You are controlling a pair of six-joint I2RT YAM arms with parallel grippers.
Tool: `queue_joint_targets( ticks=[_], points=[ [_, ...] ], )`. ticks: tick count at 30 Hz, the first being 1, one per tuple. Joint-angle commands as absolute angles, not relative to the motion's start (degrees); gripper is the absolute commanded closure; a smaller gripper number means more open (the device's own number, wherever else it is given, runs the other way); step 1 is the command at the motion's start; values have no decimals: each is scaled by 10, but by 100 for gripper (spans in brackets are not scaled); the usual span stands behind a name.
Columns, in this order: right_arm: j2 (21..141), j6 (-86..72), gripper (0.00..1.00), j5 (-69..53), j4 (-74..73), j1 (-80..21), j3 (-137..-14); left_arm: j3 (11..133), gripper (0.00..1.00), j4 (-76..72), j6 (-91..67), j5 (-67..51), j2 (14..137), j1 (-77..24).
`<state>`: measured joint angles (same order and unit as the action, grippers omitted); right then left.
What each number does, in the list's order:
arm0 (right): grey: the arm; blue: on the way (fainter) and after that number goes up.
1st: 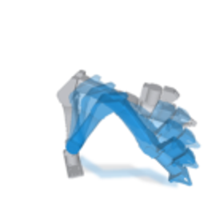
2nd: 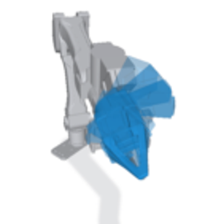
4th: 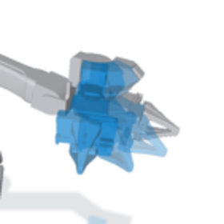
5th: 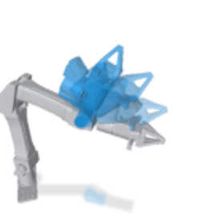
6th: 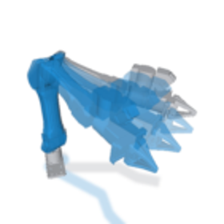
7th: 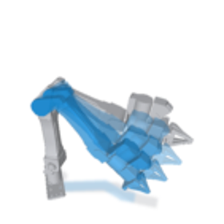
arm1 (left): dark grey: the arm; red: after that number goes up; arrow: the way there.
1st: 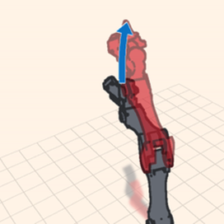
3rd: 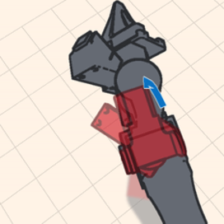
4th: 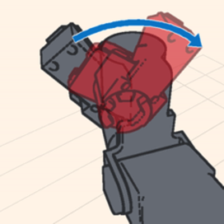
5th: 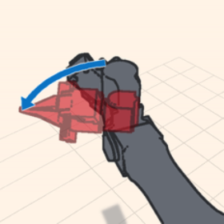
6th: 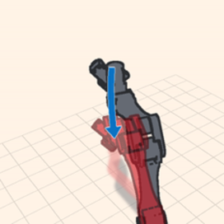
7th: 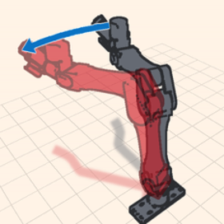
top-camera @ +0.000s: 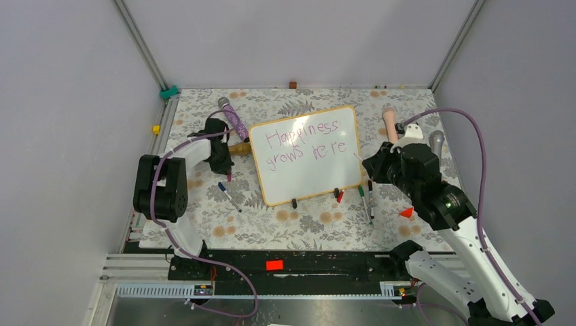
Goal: Write a sentence on the whiteboard
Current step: Pick up the pen cap from the center of the board, then insert the whiteboard marker without the cap into the pen cap.
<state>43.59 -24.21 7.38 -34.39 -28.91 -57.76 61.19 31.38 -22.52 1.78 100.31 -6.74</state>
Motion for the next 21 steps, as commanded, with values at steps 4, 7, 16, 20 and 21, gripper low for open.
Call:
queue_joint_targets(
  ticks=[4, 7, 16, 20, 21],
  points=[
    [442, -186, 100, 16, -354, -288, -614, 648, 100, 361, -260, 3, 957, -69],
    [470, -156, 100, 15, -349, -294, -637, 680, 100, 415, -302, -14, 889, -69],
    [585, -159, 100, -72, -228, -365, -722, 731, 100, 399, -644, -134, 694, -69],
    [633, -170, 100, -71, -185, -402, -767, 703, 100, 320, -816, -157, 632, -82],
    [645, -173, 100, -69, -175, -413, -778, 702, 100, 312, -846, -151, 621, -88]
  ],
)
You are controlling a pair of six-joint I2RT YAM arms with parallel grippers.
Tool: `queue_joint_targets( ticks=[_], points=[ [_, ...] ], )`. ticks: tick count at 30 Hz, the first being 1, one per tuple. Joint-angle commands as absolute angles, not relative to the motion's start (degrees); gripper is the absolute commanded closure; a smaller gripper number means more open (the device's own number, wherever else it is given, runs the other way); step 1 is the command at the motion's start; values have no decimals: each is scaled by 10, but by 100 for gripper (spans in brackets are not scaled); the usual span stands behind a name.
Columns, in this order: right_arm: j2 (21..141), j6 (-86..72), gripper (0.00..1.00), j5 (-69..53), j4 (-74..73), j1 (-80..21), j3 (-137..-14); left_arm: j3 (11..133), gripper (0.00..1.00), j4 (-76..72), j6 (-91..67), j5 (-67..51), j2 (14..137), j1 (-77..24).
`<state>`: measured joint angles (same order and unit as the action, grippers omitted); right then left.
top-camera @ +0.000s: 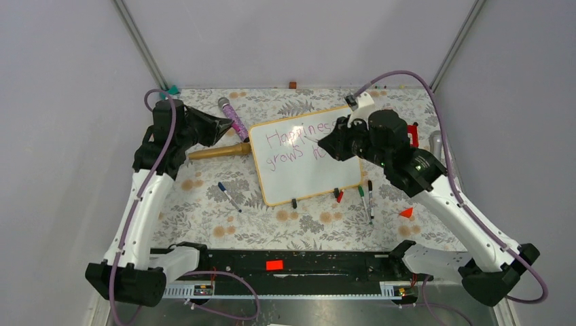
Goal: Write a sentence on the whiteboard
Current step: Insert the whiteboard marker without the cap into the pen cap.
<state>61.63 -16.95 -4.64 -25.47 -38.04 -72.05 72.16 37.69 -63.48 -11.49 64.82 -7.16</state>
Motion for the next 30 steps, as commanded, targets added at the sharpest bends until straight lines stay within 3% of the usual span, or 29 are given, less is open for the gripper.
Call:
queue_joint_targets(
  ticks=[1, 13, 30],
  points=[
    [662, -177, 100, -68, -167, -421, -790, 703, 100, 306, -868, -140, 613, -97],
    [784, -187, 100, -40, -127, -497, -920, 706, 100, 256, -976, -75, 570, -141],
    [791, -192, 100, -52, -86, -504, -914, 699, 100, 235, -973, -94, 580, -142]
  ],
)
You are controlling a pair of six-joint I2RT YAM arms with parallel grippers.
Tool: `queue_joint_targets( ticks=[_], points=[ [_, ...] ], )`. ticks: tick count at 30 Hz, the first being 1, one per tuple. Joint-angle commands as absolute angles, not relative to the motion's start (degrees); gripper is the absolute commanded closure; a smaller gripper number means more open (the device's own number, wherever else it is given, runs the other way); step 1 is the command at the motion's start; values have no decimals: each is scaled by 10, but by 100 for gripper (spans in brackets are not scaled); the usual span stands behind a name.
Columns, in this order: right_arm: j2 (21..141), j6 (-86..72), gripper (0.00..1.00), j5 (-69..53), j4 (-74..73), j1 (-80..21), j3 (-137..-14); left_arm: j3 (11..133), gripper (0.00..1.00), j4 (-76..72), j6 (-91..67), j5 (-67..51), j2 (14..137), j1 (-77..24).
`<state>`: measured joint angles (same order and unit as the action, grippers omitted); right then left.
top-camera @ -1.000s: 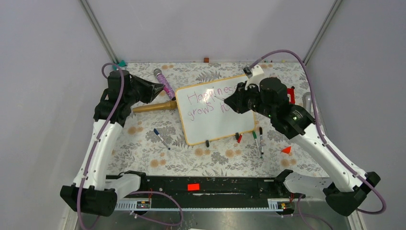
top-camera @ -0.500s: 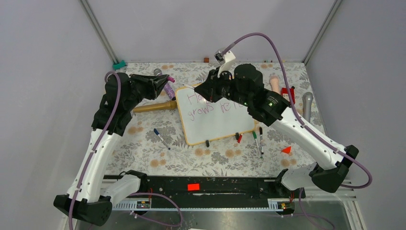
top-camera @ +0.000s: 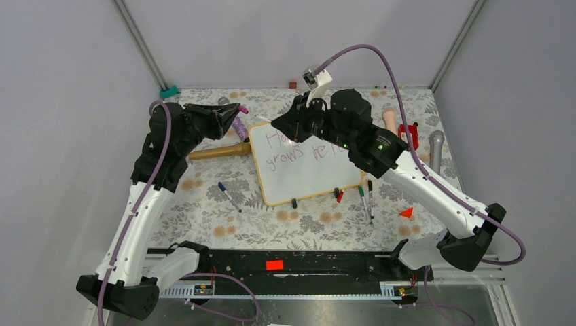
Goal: Write a sentence on the whiteboard
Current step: Insert the whiteboard marker without the cap into the pen cap.
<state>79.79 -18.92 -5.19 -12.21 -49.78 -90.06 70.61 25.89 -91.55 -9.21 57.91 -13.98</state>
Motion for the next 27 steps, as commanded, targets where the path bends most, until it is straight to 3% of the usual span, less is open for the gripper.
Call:
queue_joint_targets(
  ticks=[1, 27],
  points=[
    [792, -191, 100, -52, -86, -504, -914, 699, 100, 235, -974, -95, 580, -142],
    [819, -194, 100, -66, -73, -504, -924, 703, 100, 233, -969, -104, 586, -142]
  ],
)
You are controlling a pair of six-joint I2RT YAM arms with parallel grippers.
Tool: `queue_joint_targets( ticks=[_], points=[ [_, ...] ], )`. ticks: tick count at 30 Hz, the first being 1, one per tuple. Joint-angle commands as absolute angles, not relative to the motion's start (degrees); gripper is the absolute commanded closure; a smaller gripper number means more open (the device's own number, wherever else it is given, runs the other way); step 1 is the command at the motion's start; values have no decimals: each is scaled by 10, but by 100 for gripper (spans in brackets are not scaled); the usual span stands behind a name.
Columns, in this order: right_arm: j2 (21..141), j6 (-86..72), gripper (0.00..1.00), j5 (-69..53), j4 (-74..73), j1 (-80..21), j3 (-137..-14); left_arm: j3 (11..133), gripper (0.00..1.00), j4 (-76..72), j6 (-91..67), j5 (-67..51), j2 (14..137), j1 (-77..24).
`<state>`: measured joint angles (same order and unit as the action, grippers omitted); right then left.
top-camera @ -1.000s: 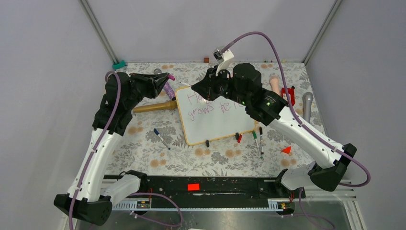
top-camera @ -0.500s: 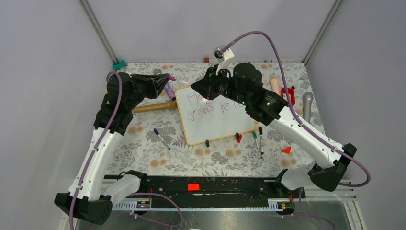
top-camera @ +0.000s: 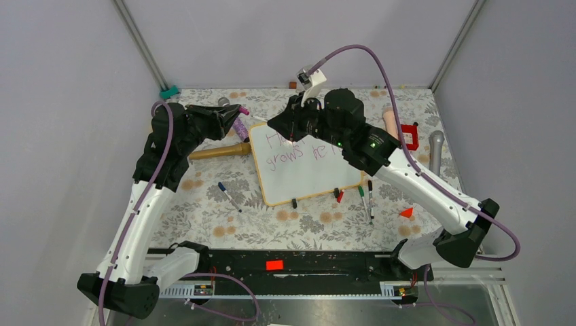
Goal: Write a sentence on the whiteboard
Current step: Insert the whiteboard marker without the cap into the pen cap.
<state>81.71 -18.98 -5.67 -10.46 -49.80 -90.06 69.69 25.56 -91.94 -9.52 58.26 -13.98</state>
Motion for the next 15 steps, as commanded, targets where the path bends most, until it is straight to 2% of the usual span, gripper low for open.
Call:
queue_joint_targets(
  ticks=[1, 15],
  points=[
    [820, -195, 100, -66, -71, -504, -923, 703, 100, 233, -969, -105, 586, -142],
    [825, -198, 100, -65, -66, -503, -924, 697, 100, 229, -969, -115, 590, -142]
  ],
)
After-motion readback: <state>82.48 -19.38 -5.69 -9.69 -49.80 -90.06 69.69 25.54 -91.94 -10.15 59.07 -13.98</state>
